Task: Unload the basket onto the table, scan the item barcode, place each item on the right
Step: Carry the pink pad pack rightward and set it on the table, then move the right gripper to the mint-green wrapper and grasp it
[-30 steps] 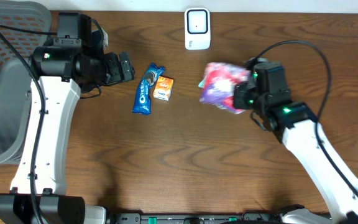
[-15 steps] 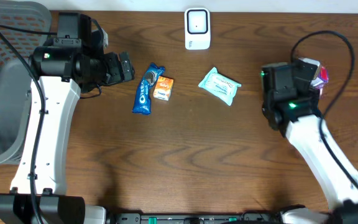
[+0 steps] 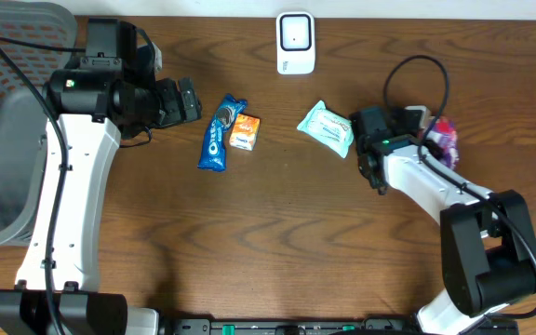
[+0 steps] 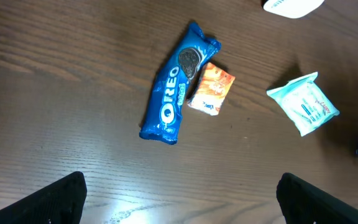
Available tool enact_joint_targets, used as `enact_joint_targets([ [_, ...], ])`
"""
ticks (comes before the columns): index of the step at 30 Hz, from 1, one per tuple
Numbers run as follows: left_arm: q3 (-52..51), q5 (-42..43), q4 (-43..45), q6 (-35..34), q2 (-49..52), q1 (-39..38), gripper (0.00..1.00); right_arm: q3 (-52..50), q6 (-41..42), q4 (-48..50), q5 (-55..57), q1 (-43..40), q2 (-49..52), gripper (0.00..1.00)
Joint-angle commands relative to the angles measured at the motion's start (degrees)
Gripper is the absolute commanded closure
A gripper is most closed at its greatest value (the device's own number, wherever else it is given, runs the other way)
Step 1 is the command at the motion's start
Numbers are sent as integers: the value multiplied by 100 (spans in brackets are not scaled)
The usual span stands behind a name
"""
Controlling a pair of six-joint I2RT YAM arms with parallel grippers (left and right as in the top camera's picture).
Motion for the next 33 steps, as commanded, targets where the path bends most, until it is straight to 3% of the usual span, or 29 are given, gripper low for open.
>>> enact_joint_targets([
  [1, -15, -59, 0, 57, 24, 24, 2, 295, 149, 15, -1567, 149, -146, 57],
  [3, -15, -59, 0, 57, 24, 24, 2, 562, 146, -33, -2184, 157, -278, 54],
  [5, -15, -59, 0, 57, 24, 24, 2, 868, 140, -177, -2612, 155, -426, 41],
  [8, -15, -59, 0, 57, 24, 24, 2, 1416, 66, -564, -3047, 125, -693, 37],
  [13, -15, -59, 0, 57, 24, 24, 2, 2153, -334, -1110, -3768, -114, -1139, 11],
  [20, -13, -59, 0, 57, 24, 24, 2, 2194, -564, -1073, -5215, -330, -1239, 12],
  [26, -15, -59, 0, 57, 24, 24, 2, 2144, -863, -616, -6065, -162, -503, 12],
  [33, -15, -59, 0, 57, 24, 24, 2, 2146, -1552, 254, -6133, -302, 435, 5],
])
